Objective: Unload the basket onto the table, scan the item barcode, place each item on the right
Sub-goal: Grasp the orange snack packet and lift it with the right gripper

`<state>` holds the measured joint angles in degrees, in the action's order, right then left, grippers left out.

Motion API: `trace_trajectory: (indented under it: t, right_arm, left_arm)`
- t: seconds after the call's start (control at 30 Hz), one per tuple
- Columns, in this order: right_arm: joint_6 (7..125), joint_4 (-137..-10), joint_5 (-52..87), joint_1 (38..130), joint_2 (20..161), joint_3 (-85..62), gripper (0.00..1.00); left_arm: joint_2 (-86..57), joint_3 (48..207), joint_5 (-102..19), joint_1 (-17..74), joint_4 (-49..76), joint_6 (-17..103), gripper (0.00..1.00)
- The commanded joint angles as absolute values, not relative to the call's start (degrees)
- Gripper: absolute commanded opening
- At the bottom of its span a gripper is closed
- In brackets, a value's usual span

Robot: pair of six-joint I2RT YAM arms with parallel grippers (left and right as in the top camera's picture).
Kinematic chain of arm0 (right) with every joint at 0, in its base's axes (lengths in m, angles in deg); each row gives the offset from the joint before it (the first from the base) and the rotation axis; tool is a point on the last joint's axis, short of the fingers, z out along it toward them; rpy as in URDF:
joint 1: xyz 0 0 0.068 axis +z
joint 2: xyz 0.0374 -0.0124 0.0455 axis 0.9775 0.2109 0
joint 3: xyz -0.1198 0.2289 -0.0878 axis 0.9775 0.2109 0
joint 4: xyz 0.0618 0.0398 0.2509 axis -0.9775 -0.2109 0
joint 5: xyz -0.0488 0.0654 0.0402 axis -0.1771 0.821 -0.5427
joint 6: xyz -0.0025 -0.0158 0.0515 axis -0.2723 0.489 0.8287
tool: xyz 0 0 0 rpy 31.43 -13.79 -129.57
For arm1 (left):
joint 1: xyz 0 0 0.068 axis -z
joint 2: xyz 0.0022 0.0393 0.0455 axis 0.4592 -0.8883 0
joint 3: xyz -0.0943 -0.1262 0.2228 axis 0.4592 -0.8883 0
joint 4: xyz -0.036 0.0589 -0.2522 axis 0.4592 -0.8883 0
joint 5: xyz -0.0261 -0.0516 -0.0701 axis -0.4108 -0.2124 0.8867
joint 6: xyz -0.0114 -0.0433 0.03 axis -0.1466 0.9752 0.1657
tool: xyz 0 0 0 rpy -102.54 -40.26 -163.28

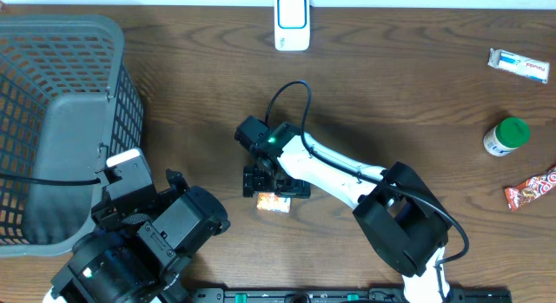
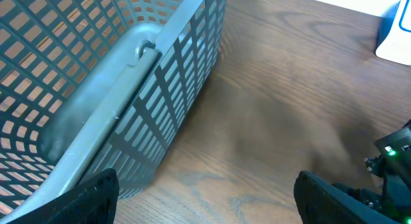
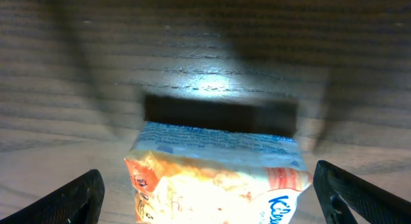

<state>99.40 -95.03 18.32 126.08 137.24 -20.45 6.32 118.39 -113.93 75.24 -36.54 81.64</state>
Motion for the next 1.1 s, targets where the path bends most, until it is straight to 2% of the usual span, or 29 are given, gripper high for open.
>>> trace_trajectory:
  t: [0.0,0.17,0.27,0.47,0.63,0.77,1.07]
  right_arm:
    - [97.7,-94.9,17.4,126.2,140.0,-20.0,0.99]
    - [97.7,-96.2,17.4,126.3,142.2,-20.0,0.88]
    - [97.7,-96.6,17.5,126.3,142.2,-20.1,0.76]
    - [97.1,-101.9,19.5,124.9,141.9,-21.5,0.75]
    - [93.3,-110.9,20.5,121.1,141.9,-27.5,0.7]
    - [89.6,-116.8,21.4,117.6,141.9,-33.4,0.71]
    - [77.3,-124.5,43.7,107.7,141.9,-40.6,0.72]
  left_arm:
    - [6.3,118.4,-114.5,75.3,-36.8,82.3,0.85]
    - [6.3,118.4,-114.5,75.3,-36.8,82.3,0.85]
    - [6.3,118.4,-114.5,75.3,-36.8,82.3,0.85]
    - [6.3,118.4,-114.5,75.3,-36.8,82.3,0.85]
    - [6.3,118.4,-114.5,75.3,-36.8,82.3,0.85]
    - [6.3,118.4,-114.5,75.3,-36.8,82.3,0.85]
    - [6.3,118.4,-114.5,75.3,-36.8,82.3,0.85]
